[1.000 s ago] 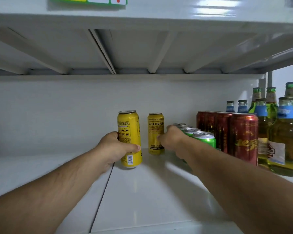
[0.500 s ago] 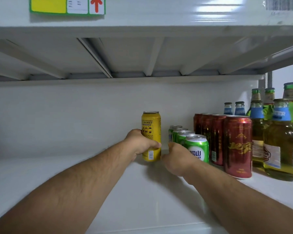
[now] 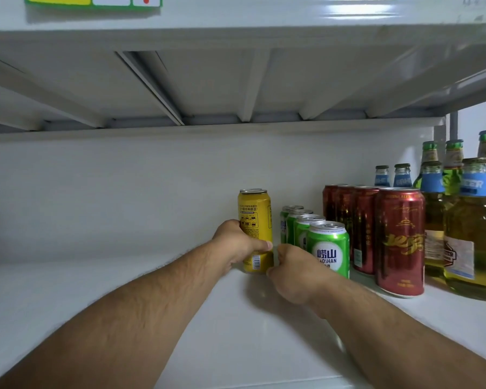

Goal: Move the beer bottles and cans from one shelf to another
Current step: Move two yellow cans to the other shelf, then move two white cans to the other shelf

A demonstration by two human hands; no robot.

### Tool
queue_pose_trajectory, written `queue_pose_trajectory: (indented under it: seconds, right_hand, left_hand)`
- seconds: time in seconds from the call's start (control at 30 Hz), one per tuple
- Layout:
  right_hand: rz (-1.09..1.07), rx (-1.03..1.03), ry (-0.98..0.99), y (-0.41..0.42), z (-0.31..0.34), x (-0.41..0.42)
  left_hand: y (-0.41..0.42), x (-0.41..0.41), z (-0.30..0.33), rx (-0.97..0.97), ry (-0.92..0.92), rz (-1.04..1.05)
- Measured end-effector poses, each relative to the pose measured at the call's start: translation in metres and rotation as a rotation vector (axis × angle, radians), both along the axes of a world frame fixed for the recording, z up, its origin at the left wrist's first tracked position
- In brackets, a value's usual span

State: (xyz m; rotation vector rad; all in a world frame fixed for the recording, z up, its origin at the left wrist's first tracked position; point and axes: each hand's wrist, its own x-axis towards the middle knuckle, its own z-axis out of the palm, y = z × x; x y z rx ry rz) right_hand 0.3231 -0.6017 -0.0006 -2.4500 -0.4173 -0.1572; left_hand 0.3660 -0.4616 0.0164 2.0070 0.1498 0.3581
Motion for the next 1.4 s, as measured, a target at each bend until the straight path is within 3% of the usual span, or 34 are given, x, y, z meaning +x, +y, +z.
queue_pose_trajectory:
  seconds: [0.2,0.4,0.5,0.67,0.83,1.4]
  right_hand:
    - [0.055,-0.053,-0.001,0.003,-0.003,0.000]
    - [0.120,0.020,-0.048,0.001,0.001,-0.003]
    - [0.173,-0.002,-0.065,0.003,0.002,-0.008]
    - [0.202,-0.056,-0.077,0.012,0.012,-0.036]
    - [0.251,-0.262,-0.161,0.052,0.027,-0.085]
    - [0.523,-0.418,-0.256,0.332,0.035,-0.242]
  left_hand:
    - [0.006,-0.006,-0.004,0.076,0.076,-0.032]
    - [0.037,-0.040,0.011,0.507,0.155,0.105]
    - [0.059,-0.068,0.011,0.595,0.179,0.172]
    - [0.099,-0.122,0.000,0.594,0.193,0.231]
    - [0.146,-0.180,0.000,0.595,0.168,0.301]
    - [0.350,-0.412,-0.022,0.541,0.220,0.554]
